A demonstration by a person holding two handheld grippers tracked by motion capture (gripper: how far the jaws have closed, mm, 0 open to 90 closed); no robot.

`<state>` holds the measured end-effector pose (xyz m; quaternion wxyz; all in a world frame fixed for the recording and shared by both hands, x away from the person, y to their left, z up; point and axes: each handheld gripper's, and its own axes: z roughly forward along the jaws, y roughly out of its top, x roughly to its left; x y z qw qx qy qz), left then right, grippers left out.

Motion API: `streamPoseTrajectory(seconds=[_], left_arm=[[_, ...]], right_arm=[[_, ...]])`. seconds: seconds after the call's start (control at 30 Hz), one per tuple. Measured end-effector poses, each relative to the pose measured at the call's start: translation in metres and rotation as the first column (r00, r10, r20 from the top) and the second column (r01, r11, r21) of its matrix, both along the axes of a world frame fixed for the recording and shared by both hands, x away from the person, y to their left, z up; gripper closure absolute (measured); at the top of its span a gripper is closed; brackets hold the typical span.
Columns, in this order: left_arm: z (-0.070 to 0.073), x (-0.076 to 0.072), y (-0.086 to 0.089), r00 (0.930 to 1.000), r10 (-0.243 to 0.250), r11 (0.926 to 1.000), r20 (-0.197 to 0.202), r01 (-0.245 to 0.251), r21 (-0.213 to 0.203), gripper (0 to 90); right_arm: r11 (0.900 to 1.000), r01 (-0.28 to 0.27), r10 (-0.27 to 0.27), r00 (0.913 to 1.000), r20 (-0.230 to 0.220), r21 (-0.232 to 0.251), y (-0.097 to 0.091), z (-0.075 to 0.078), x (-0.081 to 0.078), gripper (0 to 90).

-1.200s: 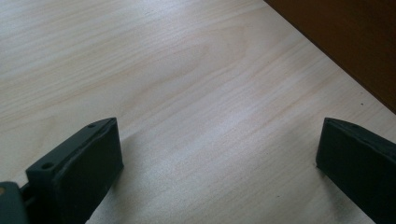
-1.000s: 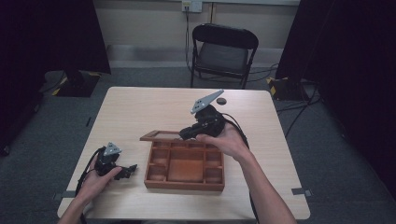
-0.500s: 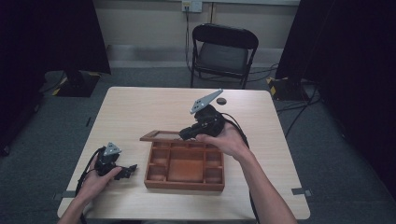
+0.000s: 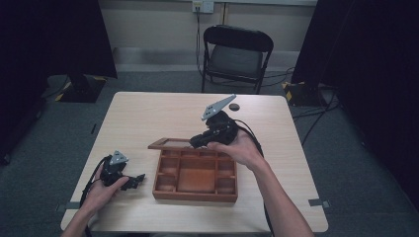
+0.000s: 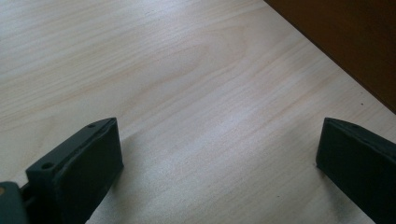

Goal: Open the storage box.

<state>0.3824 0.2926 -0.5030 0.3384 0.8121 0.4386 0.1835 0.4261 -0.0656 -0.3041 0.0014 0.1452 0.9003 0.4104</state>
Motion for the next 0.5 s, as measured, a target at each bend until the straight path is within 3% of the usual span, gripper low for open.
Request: streamPoseTrajectory(seconds=[0.5], left_arm=[[0.0000,0.0000,-0.0001,1.0000,0.001,1.0000,0.000,-0.001,-0.001,0.0]], right_arm=[[1.0000,0.002,-0.002,1.0000,0.002,0.009,-0.0012,-0.0012,-0.0001,84.0]])
